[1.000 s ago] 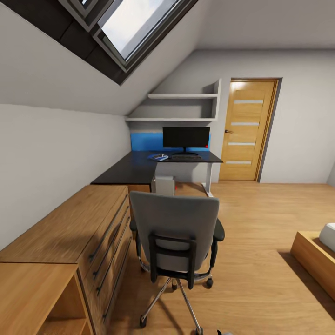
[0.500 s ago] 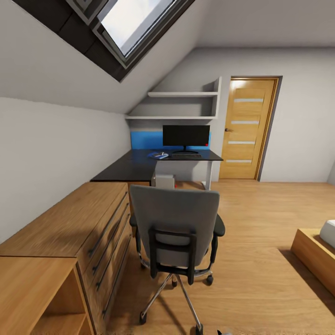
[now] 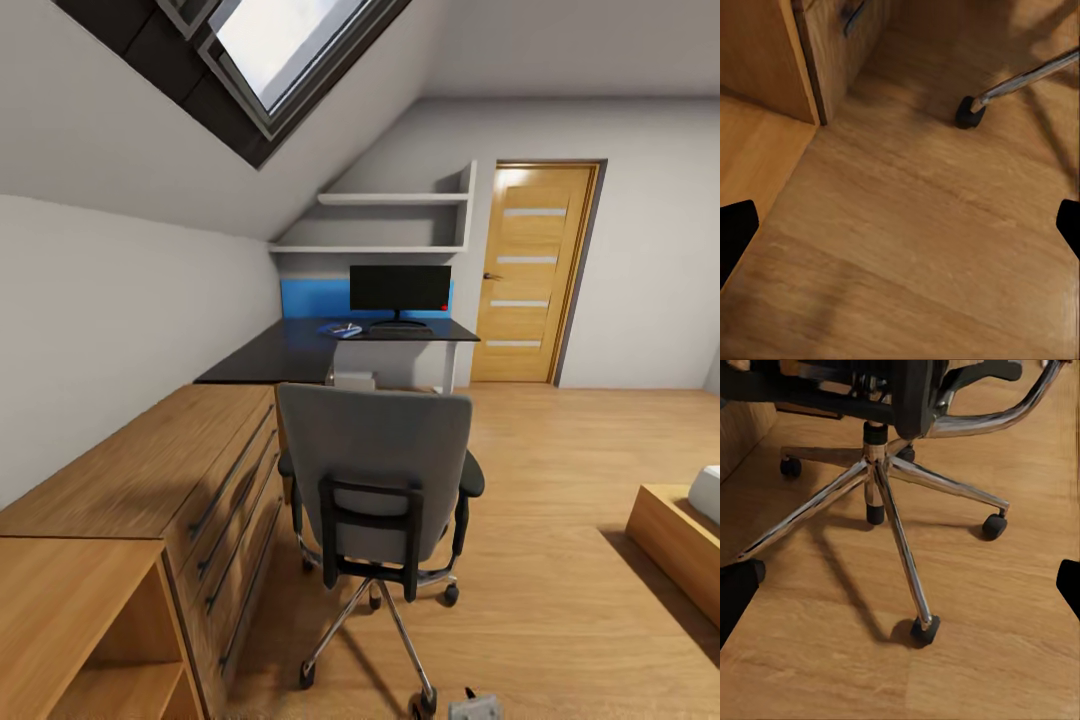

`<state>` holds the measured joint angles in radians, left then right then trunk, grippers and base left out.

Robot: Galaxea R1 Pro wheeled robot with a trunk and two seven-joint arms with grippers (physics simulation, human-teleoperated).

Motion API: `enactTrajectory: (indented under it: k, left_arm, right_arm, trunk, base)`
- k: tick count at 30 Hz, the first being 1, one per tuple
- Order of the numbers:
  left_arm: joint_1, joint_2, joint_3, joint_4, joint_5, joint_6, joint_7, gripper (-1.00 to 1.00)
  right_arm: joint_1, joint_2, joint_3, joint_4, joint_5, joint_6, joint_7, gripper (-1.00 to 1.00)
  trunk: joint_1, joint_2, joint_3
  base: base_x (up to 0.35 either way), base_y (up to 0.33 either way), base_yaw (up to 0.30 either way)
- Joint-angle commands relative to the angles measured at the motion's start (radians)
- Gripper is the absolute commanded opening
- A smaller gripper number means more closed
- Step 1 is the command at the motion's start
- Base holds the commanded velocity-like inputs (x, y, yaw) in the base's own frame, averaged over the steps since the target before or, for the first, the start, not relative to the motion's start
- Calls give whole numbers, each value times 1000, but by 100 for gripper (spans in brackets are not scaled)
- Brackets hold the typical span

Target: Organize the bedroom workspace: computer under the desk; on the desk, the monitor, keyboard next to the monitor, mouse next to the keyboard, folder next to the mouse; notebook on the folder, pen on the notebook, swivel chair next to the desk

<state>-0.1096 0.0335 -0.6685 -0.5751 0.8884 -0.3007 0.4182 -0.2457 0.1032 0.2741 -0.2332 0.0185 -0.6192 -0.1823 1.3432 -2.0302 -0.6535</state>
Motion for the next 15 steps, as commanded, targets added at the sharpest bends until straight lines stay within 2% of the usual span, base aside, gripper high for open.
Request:
enactTrajectory:
  k: [1,2,3,5,6,8,9,11,12,15]
  left_arm:
    - [-108,-25,-3,-83,5,65,156,100]
    - [-128,-28,-3,-87,5,85,167,100]
    - [-171,-33,-2,-92,5,130,181,100]
    - [-217,-36,-2,-93,5,181,190,100]
    - [-261,-38,-1,-94,6,231,196,100]
    - [-305,-39,0,-94,7,273,200,100]
    - [-347,-40,1,-93,8,307,202,100]
    - [-388,-41,2,-89,9,332,203,100]
    - [-426,-43,2,-79,10,348,204,100]
    - [-494,-59,2,-53,11,366,205,100]
  right_arm:
    - [-54,1,0,-55,-147,90,-11,100]
    - [-71,0,0,-59,-176,116,-10,100]
    - [-112,-1,-1,-63,-238,180,-9,100]
    - [-157,-4,-2,-66,-304,252,-7,100]
    - [-201,-7,-2,-67,-367,324,-6,100]
    - [-241,-11,-2,-68,-422,386,-4,100]
    - [-274,-14,-2,-68,-465,430,-3,100]
    - [-300,-16,-2,-69,-495,460,-3,100]
    - [-320,-16,-2,-69,-514,481,-2,100]
    - [-348,-14,0,-73,-535,514,-2,100]
  trunk:
    - [4,-8,-4]
    - [8,-15,-8]
    - [11,-22,-11]
    - [19,-36,-17]
    - [23,-43,-20]
    - [31,-57,-26]
    - [34,-64,-29]
    - [42,-78,-36]
    - [46,-85,-39]
    - [57,-106,-48]
  base:
    - [0,0,0]
    - [0,0,0]
    - [0,0,0]
    - [0,0,0]
    - [0,0,0]
    - [0,0,0]
    - [0,0,0]
    - [0,0,0]
    - [0,0,0]
    - [0,0,0]
